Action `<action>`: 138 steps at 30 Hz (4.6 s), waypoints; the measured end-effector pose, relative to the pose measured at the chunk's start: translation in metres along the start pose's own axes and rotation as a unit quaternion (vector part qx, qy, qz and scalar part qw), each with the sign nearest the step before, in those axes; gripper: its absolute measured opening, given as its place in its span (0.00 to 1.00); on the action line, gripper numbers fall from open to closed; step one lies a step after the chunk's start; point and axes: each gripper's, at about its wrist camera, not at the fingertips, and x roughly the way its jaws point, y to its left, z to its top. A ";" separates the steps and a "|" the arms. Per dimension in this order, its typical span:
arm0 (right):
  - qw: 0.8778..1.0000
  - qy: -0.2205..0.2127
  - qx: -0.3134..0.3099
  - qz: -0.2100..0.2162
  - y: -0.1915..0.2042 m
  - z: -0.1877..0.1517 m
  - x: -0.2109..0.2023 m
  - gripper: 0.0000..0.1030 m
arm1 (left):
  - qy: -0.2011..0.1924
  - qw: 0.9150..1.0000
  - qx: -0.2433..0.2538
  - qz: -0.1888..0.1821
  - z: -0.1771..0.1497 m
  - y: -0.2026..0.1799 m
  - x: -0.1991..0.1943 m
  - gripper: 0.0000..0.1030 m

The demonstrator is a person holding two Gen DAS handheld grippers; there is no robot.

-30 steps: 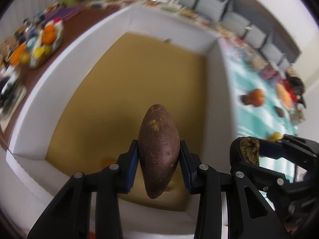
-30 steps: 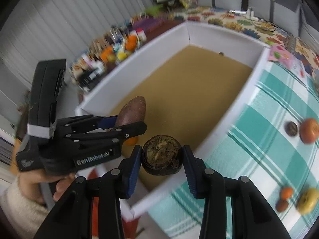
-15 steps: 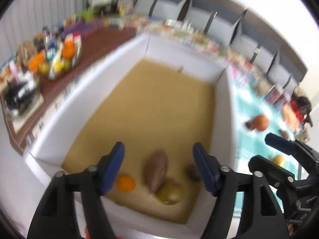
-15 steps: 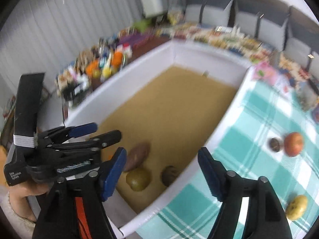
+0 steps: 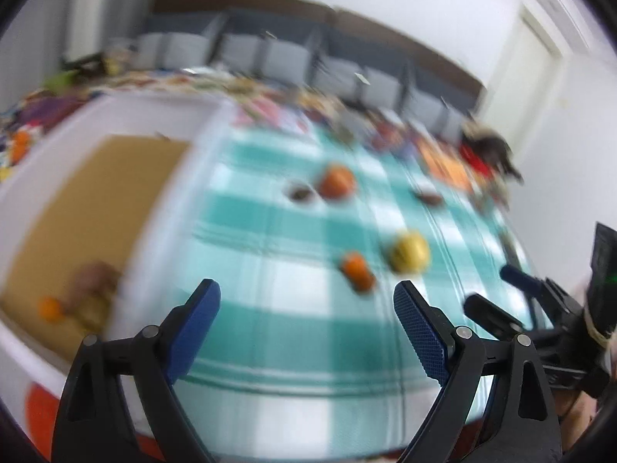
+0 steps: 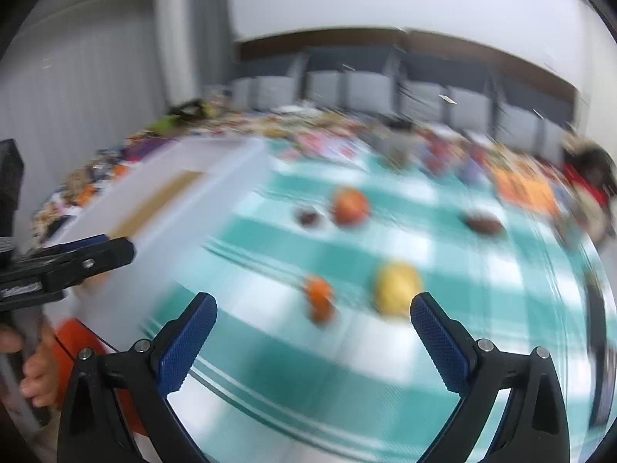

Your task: Organize fruits

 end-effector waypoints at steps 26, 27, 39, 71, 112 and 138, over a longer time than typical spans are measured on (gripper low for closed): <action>0.988 0.041 0.094 -0.112 -0.110 -0.127 0.030 0.97 | 0.075 0.993 0.066 0.065 -0.076 -0.049 0.108 0.90; 0.988 0.042 0.096 -0.112 -0.110 -0.128 0.030 0.97 | 0.070 0.992 0.074 0.069 -0.078 -0.051 0.107 0.90; 0.986 0.055 0.108 -0.111 -0.118 -0.133 0.040 0.97 | 0.066 0.989 0.106 0.078 -0.083 -0.055 0.112 0.94; 0.987 0.064 0.091 -0.117 -0.115 -0.135 0.045 1.00 | 0.090 0.991 0.077 0.060 -0.009 -0.080 0.182 0.39; 0.995 0.081 0.048 -0.045 -0.077 0.008 0.117 1.00 | 0.084 0.996 0.024 0.033 -0.055 0.004 0.084 0.74; 0.912 0.136 0.367 0.126 -0.183 -0.060 0.088 0.63 | 0.061 0.998 0.031 0.001 -0.057 -0.002 0.061 0.75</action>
